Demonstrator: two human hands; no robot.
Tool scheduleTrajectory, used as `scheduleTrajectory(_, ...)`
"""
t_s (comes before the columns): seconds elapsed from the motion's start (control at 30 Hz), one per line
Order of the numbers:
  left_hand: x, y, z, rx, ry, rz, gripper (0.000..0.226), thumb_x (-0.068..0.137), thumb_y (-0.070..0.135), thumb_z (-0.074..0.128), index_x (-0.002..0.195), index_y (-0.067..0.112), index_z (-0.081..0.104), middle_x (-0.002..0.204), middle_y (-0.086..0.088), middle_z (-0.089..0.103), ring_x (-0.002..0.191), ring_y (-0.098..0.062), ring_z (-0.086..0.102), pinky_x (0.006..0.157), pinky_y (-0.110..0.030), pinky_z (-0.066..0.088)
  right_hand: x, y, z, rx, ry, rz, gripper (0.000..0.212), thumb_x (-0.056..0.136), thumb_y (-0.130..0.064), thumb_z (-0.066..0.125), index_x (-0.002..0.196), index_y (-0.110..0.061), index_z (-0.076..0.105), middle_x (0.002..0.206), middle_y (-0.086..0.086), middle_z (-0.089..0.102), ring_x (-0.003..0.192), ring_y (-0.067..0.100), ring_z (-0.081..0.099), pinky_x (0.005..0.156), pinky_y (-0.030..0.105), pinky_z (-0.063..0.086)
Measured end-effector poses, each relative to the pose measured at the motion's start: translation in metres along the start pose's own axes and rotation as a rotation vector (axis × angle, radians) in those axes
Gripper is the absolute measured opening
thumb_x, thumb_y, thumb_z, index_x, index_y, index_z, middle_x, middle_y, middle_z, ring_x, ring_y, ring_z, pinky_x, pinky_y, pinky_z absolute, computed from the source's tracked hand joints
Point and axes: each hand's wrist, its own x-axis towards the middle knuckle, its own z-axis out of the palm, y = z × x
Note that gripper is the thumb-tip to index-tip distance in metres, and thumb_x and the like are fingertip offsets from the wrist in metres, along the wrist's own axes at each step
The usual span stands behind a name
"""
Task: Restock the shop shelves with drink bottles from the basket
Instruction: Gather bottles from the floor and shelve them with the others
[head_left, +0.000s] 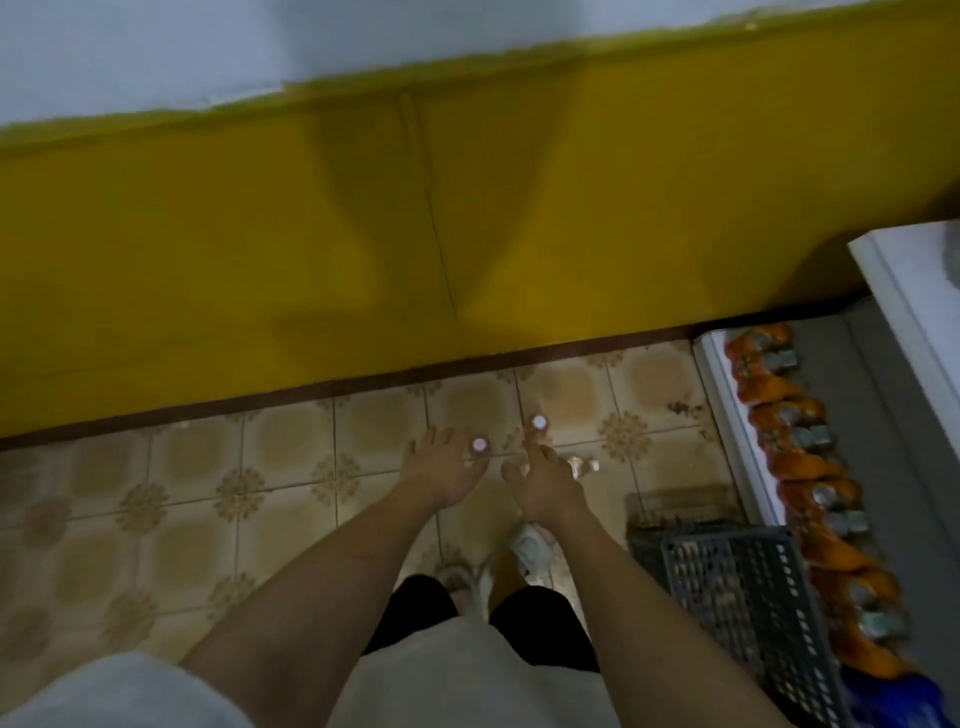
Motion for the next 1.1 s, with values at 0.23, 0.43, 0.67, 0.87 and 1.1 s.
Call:
scheduleTrajectory(0.23, 0.109, -0.018, 0.078, -0.267, -0.027, -0.171, 0.07, 0.096, 0.045, 0.058, 0.155, 0.023, 0.028, 0.159, -0.005, 0.034, 0.146, -0.026, 0.031, 0.116, -0.042, 0.031, 0.094, 0.053, 0.059, 0.153, -0.069, 0.11, 0.06, 0.1, -0.04, 0.049, 0.152, -0.015, 0.032, 0.152, 0.013, 0.039, 0.134, 0.037, 0.042, 0.109, 0.046, 0.039)
scheduleTrajectory(0.43, 0.241, -0.044, 0.182, -0.5, -0.002, -0.233, 0.062, 0.092, 0.028, 0.069, 0.147, 0.02, 0.043, 0.144, -0.005, 0.053, 0.128, -0.025, 0.052, 0.107, -0.036, 0.042, 0.206, 0.134, 0.127, 0.283, 0.056, 0.263, 0.051, 0.097, -0.038, 0.056, 0.139, -0.013, 0.044, 0.132, 0.009, 0.057, 0.118, 0.03, 0.059, 0.098, 0.047, 0.051)
scheduleTrajectory(0.67, 0.395, -0.09, 0.294, -0.762, 0.203, -0.383, 0.087, 0.076, 0.013, 0.085, 0.148, 0.014, 0.036, 0.147, -0.011, 0.046, 0.13, -0.028, 0.05, 0.107, -0.038, 0.042, 0.357, 0.231, 0.192, 0.468, 0.22, 0.359, 0.069, 0.089, -0.032, 0.072, 0.144, -0.009, 0.038, 0.138, 0.011, 0.053, 0.125, 0.027, 0.053, 0.102, 0.035, 0.043)
scheduleTrajectory(0.87, 0.463, -0.124, 0.372, -0.961, 0.322, -0.311, 0.09, 0.054, 0.023, 0.093, 0.131, 0.009, 0.048, 0.128, -0.011, 0.061, 0.117, -0.029, 0.061, 0.096, -0.052, 0.053, 0.454, 0.268, 0.209, 0.592, 0.437, 0.271, 0.096, 0.07, -0.024, 0.086, 0.147, -0.011, 0.031, 0.139, 0.011, 0.047, 0.127, 0.026, 0.05, 0.107, 0.042, 0.045)
scheduleTrajectory(1.1, 0.475, -0.122, 0.368, -1.022, 0.392, -0.258, 0.07, 0.054, 0.024, 0.094, 0.111, 0.024, 0.055, 0.107, -0.001, 0.07, 0.099, -0.021, 0.069, 0.082, -0.043, 0.058, 0.498, 0.284, 0.212, 0.637, 0.472, 0.127, 0.073, 0.055, -0.031, 0.086, 0.12, -0.023, 0.051, 0.11, 0.0, 0.069, 0.1, 0.016, 0.068, 0.088, 0.043, 0.058)
